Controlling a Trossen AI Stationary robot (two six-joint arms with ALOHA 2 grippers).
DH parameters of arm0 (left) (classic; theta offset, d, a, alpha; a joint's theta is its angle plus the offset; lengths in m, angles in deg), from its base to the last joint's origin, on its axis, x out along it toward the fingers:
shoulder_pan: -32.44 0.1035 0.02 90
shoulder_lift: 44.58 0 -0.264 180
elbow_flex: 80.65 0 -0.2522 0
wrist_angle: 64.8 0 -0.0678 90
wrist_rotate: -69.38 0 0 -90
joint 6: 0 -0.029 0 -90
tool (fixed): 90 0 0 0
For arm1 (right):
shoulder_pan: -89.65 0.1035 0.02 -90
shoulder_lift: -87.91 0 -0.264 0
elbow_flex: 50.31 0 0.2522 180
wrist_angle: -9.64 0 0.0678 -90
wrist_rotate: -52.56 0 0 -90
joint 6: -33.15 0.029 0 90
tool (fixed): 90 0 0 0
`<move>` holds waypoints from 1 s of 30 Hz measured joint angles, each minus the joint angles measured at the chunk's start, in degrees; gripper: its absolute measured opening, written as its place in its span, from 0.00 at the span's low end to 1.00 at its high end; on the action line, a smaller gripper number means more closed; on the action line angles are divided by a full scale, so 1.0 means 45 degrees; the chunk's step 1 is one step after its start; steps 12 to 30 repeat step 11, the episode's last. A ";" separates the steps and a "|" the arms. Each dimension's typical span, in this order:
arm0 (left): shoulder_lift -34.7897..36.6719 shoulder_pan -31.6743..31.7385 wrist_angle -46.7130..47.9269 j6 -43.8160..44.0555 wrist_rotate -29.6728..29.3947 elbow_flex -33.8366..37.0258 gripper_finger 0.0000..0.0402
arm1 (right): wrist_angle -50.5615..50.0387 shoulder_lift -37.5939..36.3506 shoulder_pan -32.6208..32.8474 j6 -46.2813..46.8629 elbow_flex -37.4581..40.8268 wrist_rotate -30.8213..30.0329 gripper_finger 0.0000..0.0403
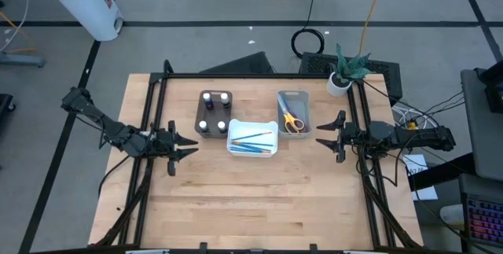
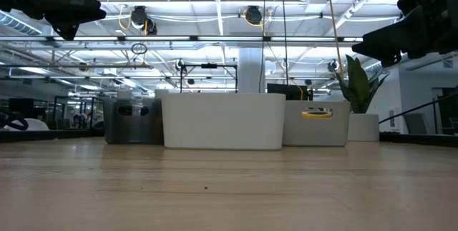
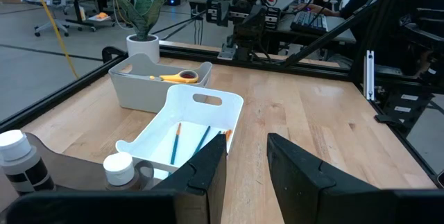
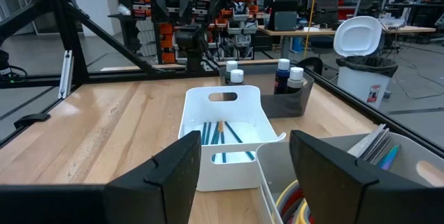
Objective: Pick & Place Paint Supplies
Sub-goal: Return to Home Position
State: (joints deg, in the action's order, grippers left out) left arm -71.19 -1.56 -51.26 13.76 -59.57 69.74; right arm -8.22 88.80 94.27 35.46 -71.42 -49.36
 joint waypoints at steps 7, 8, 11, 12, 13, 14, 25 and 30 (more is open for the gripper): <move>0.0000 0.0003 -0.0003 0.0000 0.0002 0.0000 0.28 | 0.0000 -0.0002 0.0000 0.0000 0.0000 0.0004 0.53; -0.0001 0.0001 -0.0003 0.0000 -0.0001 0.0000 0.28 | -0.0004 0.0000 -0.0001 0.0000 0.0000 0.0004 0.53; -0.0005 0.0000 0.0001 0.0000 -0.0001 0.0000 0.28 | 0.0000 0.0000 -0.0002 0.0000 0.0000 0.0002 0.53; -0.0005 0.0000 0.0001 0.0000 -0.0001 0.0000 0.28 | 0.0000 0.0000 -0.0002 0.0000 0.0000 0.0002 0.53; -0.0005 0.0000 0.0001 0.0000 -0.0001 0.0000 0.28 | 0.0000 0.0000 -0.0002 0.0000 0.0000 0.0002 0.53; -0.0005 0.0000 0.0001 0.0000 -0.0001 0.0000 0.28 | 0.0000 0.0000 -0.0002 0.0000 0.0000 0.0002 0.53; -0.0005 0.0000 0.0001 0.0000 -0.0001 0.0000 0.28 | 0.0000 0.0000 -0.0002 0.0000 0.0000 0.0002 0.53; -0.0005 0.0000 0.0001 0.0000 -0.0001 0.0000 0.28 | 0.0000 0.0000 -0.0002 0.0000 0.0000 0.0002 0.53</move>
